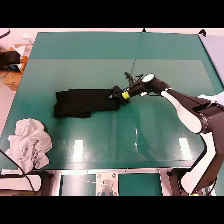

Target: Fold the shirts.

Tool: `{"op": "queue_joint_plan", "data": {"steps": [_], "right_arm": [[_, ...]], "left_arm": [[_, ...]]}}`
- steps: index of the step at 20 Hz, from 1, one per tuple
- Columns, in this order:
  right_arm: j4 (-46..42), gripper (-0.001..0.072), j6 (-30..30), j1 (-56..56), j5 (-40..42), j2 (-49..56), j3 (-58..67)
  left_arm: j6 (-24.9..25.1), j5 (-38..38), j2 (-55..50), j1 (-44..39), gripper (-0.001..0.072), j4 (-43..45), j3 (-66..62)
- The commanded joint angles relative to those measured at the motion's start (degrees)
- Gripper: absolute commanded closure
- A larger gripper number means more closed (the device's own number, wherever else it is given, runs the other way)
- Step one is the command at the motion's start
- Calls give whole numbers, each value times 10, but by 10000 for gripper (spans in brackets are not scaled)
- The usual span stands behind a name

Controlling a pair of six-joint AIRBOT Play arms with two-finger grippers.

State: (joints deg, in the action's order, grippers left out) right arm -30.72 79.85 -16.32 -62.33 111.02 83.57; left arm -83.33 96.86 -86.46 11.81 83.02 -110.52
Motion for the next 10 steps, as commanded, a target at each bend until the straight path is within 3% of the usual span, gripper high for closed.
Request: {"op": "queue_joint_plan", "data": {"steps": [1,5,10], "right_arm": [[48,661,-8,-31,8,5,22],[59,694,-8,-26,-1,-14,83],[58,694,7,93,-33,-118,130]], "left_arm": [[-4,3,0,0,680,-8,0],[-4,17,0,0,680,-15,0],[-3,27,0,0,680,-17,0]]}}
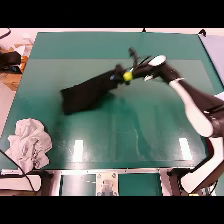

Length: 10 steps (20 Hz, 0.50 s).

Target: Fold the shirts.

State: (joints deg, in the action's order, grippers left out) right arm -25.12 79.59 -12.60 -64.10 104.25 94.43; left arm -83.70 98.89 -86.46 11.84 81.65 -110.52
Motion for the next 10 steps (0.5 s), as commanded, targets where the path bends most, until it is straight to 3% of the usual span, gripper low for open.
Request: {"op": "queue_joint_plan", "data": {"steps": [1,10], "right_arm": [[1,695,10,92,-18,-77,22],[0,695,18,489,-70,-192,22]], "left_arm": [[0,6,0,0,680,-5,0],[-14,6,0,0,680,-58,0]]}}
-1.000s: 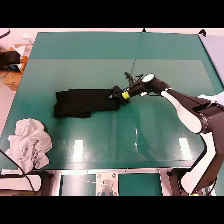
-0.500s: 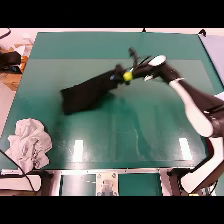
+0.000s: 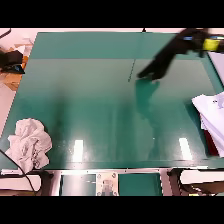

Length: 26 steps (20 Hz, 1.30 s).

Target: Fold the shirts.

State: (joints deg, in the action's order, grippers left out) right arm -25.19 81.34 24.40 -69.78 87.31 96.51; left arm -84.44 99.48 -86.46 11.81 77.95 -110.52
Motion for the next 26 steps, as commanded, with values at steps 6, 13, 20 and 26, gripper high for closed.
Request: {"op": "queue_joint_plan", "data": {"steps": [6,13,20,26], "right_arm": [[-34,695,-5,330,-59,-38,2],[-263,695,84,420,-162,-104,-28],[-576,695,177,448,-225,-195,-198],[-662,692,207,451,-146,-192,-367]], "left_arm": [[-9,0,0,0,680,-26,0],[-5,3,0,0,680,-42,0],[9,9,0,0,680,-50,0],[9,10,0,0,680,-52,0]]}}
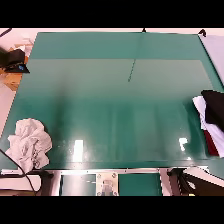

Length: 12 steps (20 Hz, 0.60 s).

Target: Fold the shirts.

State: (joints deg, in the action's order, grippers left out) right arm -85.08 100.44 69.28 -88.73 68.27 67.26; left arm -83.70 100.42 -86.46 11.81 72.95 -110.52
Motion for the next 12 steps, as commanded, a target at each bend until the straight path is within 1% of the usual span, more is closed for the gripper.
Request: {"op": "queue_joint_plan", "data": {"steps": [1,2,3,4,6,7,9,10,12], "right_arm": [[-67,640,16,2,67,0,-95],[-67,400,16,2,82,5,-110],[-68,192,15,2,83,12,-114],[-79,165,15,2,77,18,-110],[-97,164,16,2,61,18,-81],[-87,165,16,1,56,18,-53],[-21,168,13,-18,53,18,19],[17,208,11,-41,57,18,57],[82,357,-5,-103,77,18,119]], "left_arm": [[2,1,0,0,680,-2,0],[2,1,0,0,680,-2,0],[2,0,0,0,680,-2,0],[2,-2,0,0,680,-2,0],[2,-12,0,0,681,-2,0],[2,-18,0,0,680,-3,0],[2,-24,0,0,681,-15,0],[2,-23,0,0,680,-22,0],[2,-17,3,0,681,-42,0]]}}
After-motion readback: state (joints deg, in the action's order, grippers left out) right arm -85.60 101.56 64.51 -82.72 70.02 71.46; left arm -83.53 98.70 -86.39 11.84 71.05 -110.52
